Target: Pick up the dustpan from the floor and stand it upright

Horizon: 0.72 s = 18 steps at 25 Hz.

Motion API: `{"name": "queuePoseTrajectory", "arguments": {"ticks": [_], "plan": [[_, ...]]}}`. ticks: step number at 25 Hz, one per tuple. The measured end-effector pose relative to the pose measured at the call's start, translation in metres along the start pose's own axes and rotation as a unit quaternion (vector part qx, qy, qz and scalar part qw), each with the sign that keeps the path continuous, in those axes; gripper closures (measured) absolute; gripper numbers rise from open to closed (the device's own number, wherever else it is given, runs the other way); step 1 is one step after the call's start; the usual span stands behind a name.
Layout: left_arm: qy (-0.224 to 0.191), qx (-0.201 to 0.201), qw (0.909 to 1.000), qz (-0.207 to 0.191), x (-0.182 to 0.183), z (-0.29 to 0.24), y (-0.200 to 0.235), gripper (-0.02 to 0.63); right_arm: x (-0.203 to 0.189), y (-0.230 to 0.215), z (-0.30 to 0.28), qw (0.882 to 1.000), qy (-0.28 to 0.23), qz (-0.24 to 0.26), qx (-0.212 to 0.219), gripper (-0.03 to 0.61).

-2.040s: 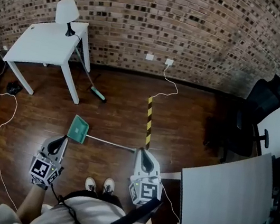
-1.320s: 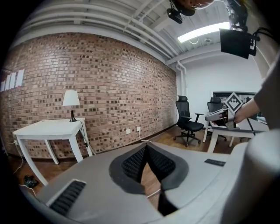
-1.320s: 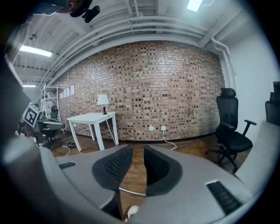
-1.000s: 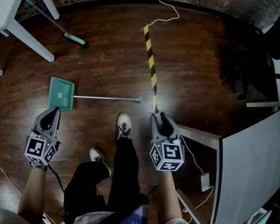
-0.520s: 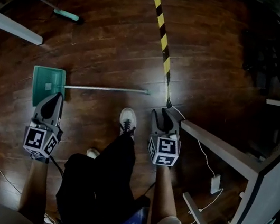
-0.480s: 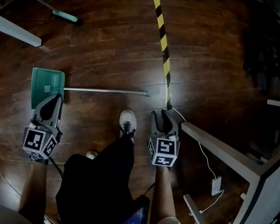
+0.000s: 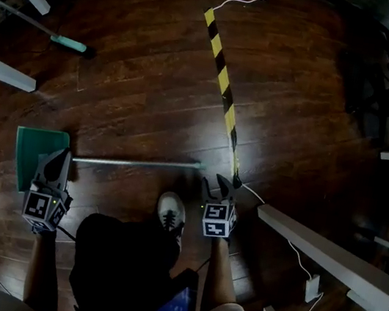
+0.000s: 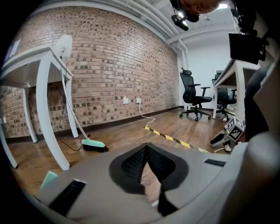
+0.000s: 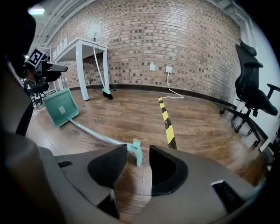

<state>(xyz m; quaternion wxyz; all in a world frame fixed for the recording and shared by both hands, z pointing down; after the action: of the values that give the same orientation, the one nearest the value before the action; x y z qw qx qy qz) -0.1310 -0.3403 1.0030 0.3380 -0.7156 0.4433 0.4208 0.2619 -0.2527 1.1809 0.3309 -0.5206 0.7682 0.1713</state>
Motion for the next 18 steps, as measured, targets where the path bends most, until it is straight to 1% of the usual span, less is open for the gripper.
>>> {"name": "queuePoseTrajectory", "arguments": {"ticks": [3,6,8,10,12,13,15,18], "plan": [[0.002,0.000,0.9999,-0.013,-0.025,-0.015,0.005,0.610,-0.034,-0.008,-0.031,1.000,0.025,-0.001,-0.002,0.408],[0.014,0.007,0.9999,-0.005,-0.039,-0.023,0.010,0.609,-0.052,-0.011,-0.060,0.999,0.032,-0.006,-0.001,0.408],[0.027,0.012,0.9996,0.002,-0.046,-0.025,0.010,0.611,-0.055,-0.013,-0.074,1.000,0.027,-0.005,-0.002,0.408],[0.040,0.010,0.9990,-0.019,-0.061,-0.026,0.011,0.610,-0.055,-0.018,-0.087,1.000,0.019,-0.005,-0.007,0.408],[0.047,0.005,0.9978,-0.047,-0.078,-0.027,0.014,0.609,-0.053,-0.024,-0.098,1.000,0.002,-0.018,-0.018,0.408],[0.048,0.003,0.9975,-0.053,-0.083,-0.027,0.015,0.610,-0.050,-0.027,-0.101,0.999,-0.006,-0.025,-0.024,0.408],[0.050,0.006,0.9973,-0.053,-0.087,-0.026,0.017,0.610,-0.047,-0.031,-0.108,0.999,-0.012,-0.035,-0.036,0.409],[0.048,0.008,0.9973,-0.055,-0.087,-0.022,0.018,0.609,-0.046,-0.031,-0.117,0.999,-0.009,-0.042,-0.034,0.411]]}}
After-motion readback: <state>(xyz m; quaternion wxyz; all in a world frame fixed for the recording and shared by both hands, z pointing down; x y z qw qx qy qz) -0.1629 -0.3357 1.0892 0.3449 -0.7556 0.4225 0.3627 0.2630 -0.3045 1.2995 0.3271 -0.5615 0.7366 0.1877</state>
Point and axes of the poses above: the fingertips, and each gripper's own axes: z backward along the fingers, y to its left, x out of its top, the point moved 2 cm from there along z, backward along the fingers, and after that the axes turned 10 degrees about x, right-handed, at the moved point
